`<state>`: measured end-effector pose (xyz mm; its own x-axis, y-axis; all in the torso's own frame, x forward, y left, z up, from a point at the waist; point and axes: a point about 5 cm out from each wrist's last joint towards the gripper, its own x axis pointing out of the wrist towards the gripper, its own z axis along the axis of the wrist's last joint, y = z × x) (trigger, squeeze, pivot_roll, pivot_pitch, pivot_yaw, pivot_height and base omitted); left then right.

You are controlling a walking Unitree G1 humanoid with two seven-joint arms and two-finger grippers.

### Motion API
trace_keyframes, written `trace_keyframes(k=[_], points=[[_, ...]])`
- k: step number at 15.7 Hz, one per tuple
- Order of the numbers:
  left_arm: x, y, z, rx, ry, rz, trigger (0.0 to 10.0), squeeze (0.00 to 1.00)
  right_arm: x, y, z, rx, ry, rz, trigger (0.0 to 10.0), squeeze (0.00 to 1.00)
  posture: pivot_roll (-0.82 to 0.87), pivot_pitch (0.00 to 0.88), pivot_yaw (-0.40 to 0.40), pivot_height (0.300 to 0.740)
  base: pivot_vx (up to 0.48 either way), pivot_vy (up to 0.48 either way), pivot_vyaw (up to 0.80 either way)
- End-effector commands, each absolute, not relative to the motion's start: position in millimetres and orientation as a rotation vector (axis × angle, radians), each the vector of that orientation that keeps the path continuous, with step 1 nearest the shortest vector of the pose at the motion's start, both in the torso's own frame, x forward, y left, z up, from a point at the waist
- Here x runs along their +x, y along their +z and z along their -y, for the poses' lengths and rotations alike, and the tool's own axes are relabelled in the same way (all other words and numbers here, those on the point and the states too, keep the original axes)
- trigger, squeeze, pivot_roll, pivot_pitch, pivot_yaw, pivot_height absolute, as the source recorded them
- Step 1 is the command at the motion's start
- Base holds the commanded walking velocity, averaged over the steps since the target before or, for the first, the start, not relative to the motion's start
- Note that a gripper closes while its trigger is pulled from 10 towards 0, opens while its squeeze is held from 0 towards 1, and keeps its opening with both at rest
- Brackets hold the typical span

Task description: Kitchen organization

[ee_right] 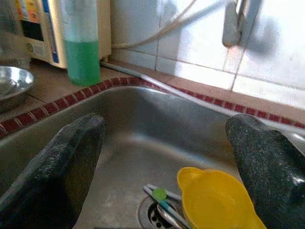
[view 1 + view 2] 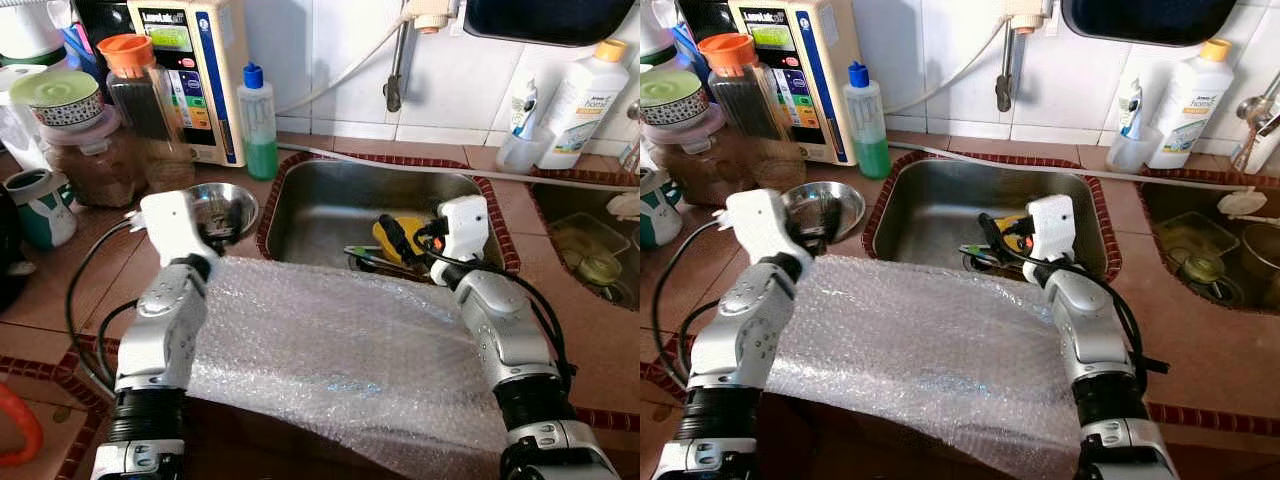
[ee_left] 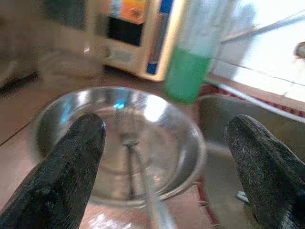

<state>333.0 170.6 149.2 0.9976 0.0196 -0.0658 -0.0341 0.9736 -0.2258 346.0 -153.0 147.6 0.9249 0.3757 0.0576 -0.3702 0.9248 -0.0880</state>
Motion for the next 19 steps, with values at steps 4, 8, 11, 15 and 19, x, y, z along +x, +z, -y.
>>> trace_keyframes(k=[4,8,11,15,19], points=[[328,137,-176,-0.211,0.111,-0.143,10.0,0.0,342,153,143,-0.105,0.428,0.072,10.0,1.0,0.03,0.0,0.004,0.74,0.0,0.0,0.0],[314,139,-171,-0.224,0.112,-0.142,10.0,0.0,341,153,143,-0.107,0.426,0.064,10.0,1.0,0.04,0.0,0.007,0.74,0.0,0.0,0.0],[300,124,-167,-0.228,0.118,-0.209,10.0,0.0,341,153,143,-0.106,0.423,0.06,10.0,1.0,0.04,0.0,0.005,0.74,0.0,0.0,0.0],[301,120,-166,-0.236,0.111,-0.225,10.0,0.0,339,154,137,-0.088,0.466,0.055,10.0,1.0,0.05,0.0,0.003,0.74,0.0,0.0,0.0],[308,129,-159,-0.217,0.073,-0.197,10.0,0.0,321,161,118,-0.002,0.703,0.085,10.0,1.0,0.03,0.0,0.011,0.74,0.0,0.0,0.0]])
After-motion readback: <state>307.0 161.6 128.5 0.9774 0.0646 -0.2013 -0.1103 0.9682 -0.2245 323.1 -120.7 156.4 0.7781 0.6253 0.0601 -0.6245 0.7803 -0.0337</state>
